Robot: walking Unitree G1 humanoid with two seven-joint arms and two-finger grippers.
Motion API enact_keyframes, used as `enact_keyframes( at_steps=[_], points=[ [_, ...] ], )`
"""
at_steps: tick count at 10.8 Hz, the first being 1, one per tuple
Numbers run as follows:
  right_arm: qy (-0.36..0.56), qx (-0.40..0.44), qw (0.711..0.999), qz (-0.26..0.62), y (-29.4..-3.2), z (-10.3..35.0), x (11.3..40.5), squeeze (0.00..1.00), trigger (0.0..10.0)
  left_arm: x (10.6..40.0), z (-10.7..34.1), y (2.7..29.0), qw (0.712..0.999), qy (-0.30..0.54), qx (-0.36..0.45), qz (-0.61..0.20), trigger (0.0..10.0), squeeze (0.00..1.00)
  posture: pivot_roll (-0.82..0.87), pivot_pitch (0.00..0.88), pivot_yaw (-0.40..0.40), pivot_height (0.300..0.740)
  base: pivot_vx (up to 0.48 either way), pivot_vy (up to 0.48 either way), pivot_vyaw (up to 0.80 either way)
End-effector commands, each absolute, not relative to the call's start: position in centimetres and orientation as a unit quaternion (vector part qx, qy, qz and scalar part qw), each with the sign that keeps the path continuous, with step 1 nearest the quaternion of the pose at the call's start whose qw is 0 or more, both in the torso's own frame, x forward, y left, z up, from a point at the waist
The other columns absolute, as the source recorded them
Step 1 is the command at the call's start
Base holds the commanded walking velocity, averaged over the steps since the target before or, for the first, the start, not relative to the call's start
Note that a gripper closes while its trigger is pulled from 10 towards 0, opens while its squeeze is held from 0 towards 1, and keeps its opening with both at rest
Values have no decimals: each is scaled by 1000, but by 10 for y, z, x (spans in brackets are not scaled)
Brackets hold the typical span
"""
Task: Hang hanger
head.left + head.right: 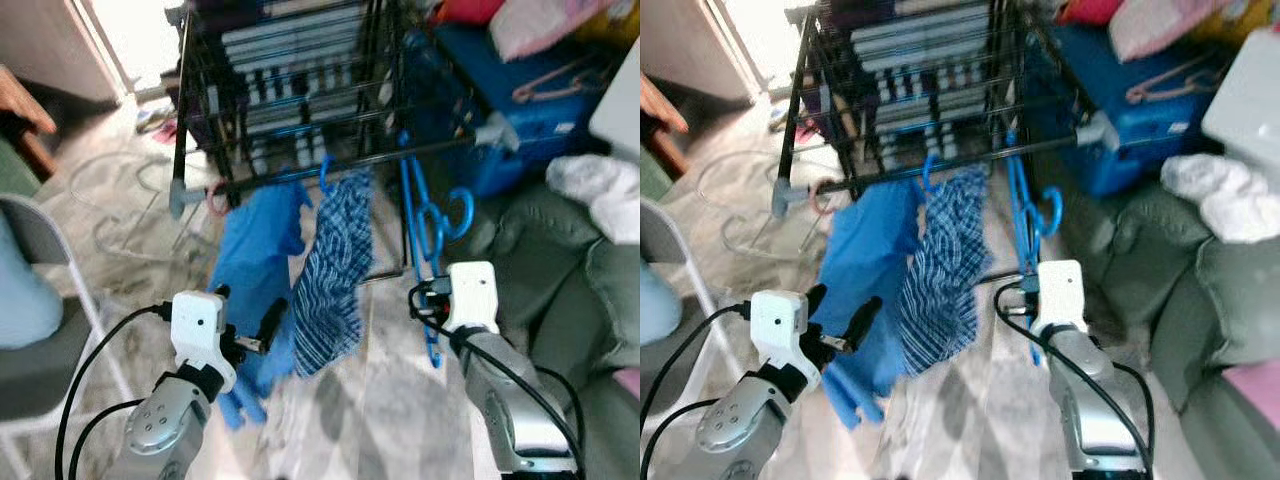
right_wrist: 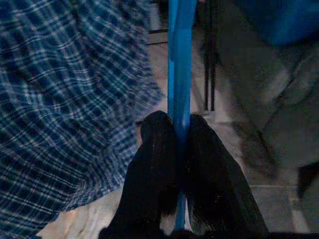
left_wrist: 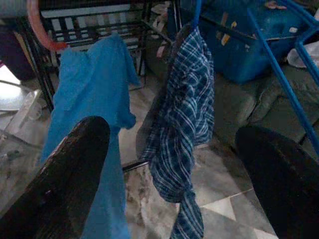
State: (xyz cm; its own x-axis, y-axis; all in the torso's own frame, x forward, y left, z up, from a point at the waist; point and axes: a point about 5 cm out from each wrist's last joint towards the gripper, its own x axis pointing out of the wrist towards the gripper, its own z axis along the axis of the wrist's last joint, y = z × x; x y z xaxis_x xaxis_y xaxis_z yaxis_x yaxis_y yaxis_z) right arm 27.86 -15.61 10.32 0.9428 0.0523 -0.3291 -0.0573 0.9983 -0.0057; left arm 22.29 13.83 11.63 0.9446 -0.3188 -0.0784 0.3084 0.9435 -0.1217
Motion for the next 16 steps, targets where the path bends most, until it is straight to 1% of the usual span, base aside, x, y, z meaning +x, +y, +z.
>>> enact_keyframes(
  at_steps=[1, 4, 9, 11, 13, 14, 16],
  points=[
    [154, 1, 988, 23, -153, 112, 281, 0, 10000, 223, 117, 142, 985, 49, -48, -157, 10000, 0, -147, 75, 127, 740, 375, 0, 0],
    [168, -9, 985, 33, -152, 106, 270, 0, 10000, 227, 118, 140, 985, 46, -49, -161, 10000, 0, -154, 78, 122, 740, 390, 0, 0],
    [177, -34, 980, 81, -141, 104, 270, 0, 10000, 227, 116, 139, 985, 50, -45, -160, 10000, 0, -157, 93, 116, 740, 412, 0, 0],
    [182, -43, 977, 104, -137, 103, 268, 0, 10000, 225, 115, 141, 987, 48, -49, -147, 10000, 0, -157, 94, 112, 740, 0, 0, 0],
    [193, -43, 969, 152, -127, 101, 264, 0, 10000, 225, 111, 143, 990, 59, -35, -123, 10000, 0, -158, 95, 111, 740, 0, 0, 0],
    [186, -46, 966, 176, -122, 102, 261, 0, 10000, 225, 111, 144, 990, 58, -33, -126, 10000, 0, -153, 94, 113, 740, 0, 0, 800],
    [185, -43, 966, 177, -119, 102, 261, 0, 10000, 225, 111, 144, 989, 59, -32, -129, 10000, 0, -152, 92, 117, 740, 0, 0, 800]
  ],
)
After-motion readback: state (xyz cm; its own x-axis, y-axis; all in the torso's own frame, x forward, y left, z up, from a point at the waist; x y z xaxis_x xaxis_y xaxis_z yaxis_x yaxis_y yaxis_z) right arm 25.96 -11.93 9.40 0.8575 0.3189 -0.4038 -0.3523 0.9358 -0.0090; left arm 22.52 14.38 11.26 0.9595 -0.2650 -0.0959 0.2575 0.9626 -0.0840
